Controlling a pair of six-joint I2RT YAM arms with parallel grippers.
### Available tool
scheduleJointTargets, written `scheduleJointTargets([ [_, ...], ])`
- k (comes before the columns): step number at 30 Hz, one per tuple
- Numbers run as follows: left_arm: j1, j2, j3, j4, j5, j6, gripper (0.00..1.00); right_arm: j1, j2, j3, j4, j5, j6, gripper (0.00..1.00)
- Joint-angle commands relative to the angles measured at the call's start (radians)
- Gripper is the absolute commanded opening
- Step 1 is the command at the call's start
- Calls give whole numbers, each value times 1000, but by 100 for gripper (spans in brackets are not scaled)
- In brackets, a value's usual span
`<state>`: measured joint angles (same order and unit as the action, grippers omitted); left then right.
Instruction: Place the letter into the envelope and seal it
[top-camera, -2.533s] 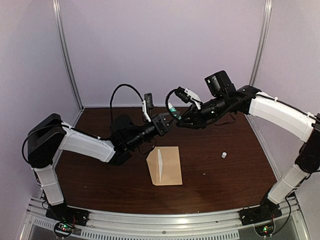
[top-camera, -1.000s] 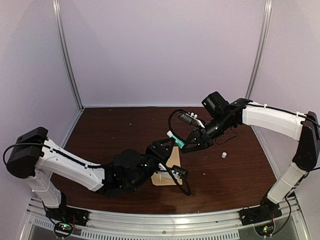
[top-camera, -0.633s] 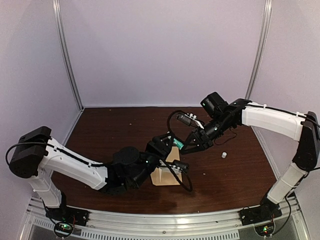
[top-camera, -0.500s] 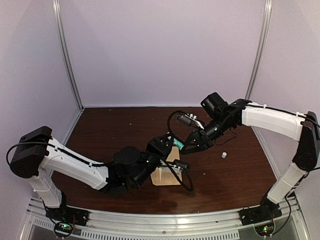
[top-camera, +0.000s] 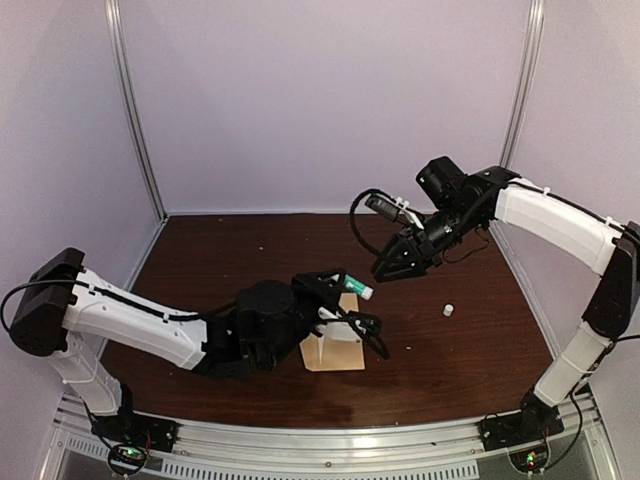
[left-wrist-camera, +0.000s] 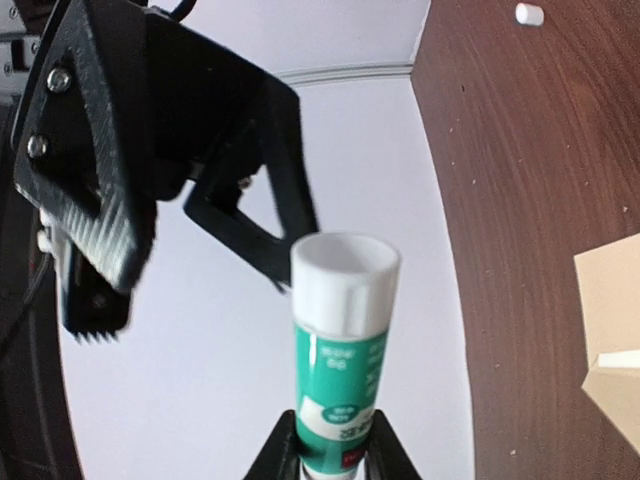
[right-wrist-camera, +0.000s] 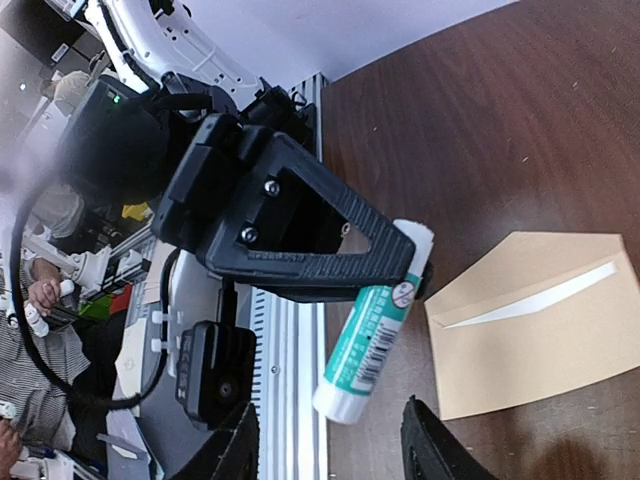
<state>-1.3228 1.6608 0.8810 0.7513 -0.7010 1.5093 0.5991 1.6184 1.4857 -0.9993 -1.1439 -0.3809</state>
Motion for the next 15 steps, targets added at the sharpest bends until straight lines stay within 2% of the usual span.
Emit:
scheduleJointTargets([
  [1, 72, -129, 94, -448, 125, -563, 12, -97, -31, 134, -178, 3, -208, 51],
  [3, 152, -177, 122, -608, 329, -802, 12, -112, -73, 123, -132, 50, -213, 52],
  [5, 256, -209, 132, -683, 547, -1026, 12, -112, -123, 87, -22, 115, -192, 54],
  [8, 370, -235, 114, -678, 860, -1186, 12, -106, -188, 29, 115, 193, -169, 59],
  [11, 409, -229, 108, -627, 1002, -1314, 12, -94, -204, 18, 183, 266, -169, 62],
  [15, 451, -162, 129, -605, 1133, -1490, 12, -50, -146, 121, 102, 336, -243, 63],
])
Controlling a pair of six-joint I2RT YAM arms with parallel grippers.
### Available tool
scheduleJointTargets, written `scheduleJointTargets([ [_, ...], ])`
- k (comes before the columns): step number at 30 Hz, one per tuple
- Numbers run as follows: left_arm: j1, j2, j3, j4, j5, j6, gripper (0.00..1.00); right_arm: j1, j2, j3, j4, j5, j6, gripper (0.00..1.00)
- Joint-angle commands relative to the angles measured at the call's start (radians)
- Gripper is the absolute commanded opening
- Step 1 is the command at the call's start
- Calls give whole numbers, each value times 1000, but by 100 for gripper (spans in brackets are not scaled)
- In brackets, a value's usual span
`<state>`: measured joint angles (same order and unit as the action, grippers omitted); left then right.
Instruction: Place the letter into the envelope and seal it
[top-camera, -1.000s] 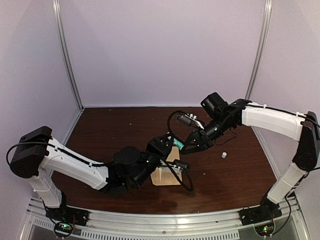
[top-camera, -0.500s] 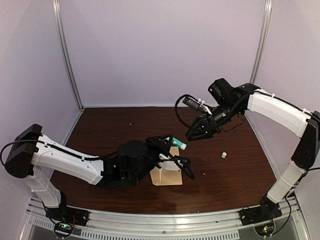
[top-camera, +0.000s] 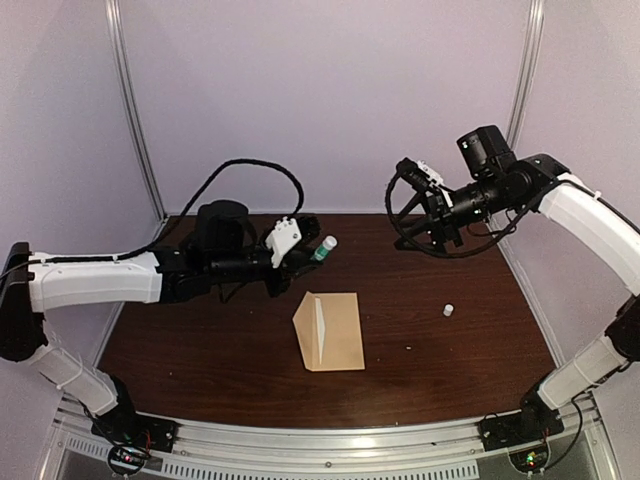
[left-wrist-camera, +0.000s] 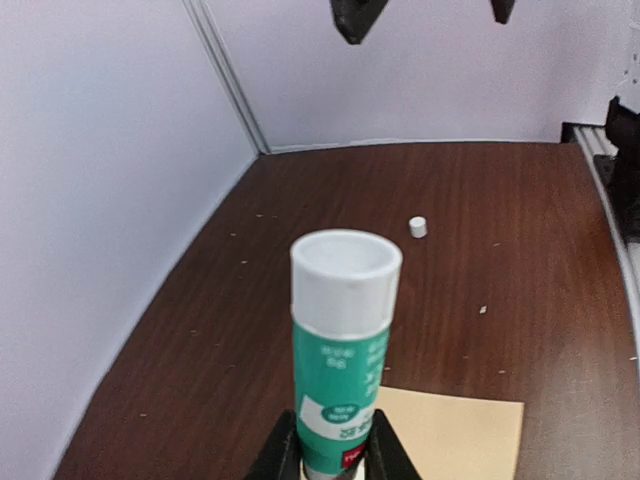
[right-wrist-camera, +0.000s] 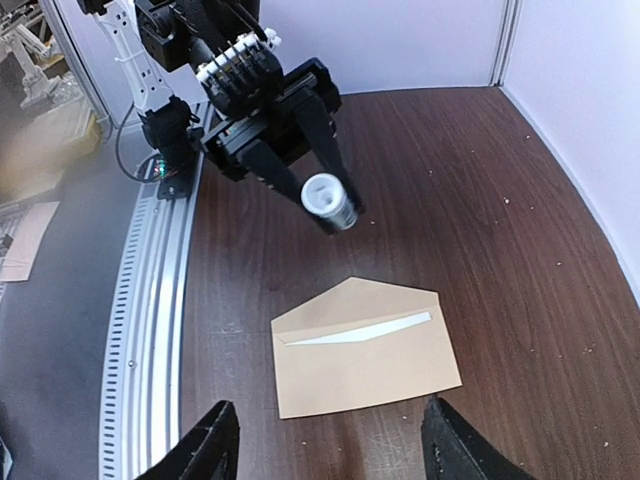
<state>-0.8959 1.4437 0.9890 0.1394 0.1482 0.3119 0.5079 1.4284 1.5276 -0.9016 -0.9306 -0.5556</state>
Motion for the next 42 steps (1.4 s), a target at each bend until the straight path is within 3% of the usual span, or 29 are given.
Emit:
scheduleJointTargets([
  [1, 34, 73, 22, 18, 311, -344, 12, 64, 57, 99, -11, 143, -80, 63],
  [9, 46, 188, 71, 48, 521, -542, 11, 150, 173, 138, -78, 74, -33, 60],
  [16, 46, 192, 71, 57, 545, -548, 11, 176, 244, 154, -56, 75, 67, 59],
  [24, 46, 195, 69, 68, 563, -550, 12, 180, 365, 236, -142, -35, 84, 55],
  [42, 46, 213, 83, 57, 572, -564, 12, 205, 377, 224, -141, -33, 82, 43],
])
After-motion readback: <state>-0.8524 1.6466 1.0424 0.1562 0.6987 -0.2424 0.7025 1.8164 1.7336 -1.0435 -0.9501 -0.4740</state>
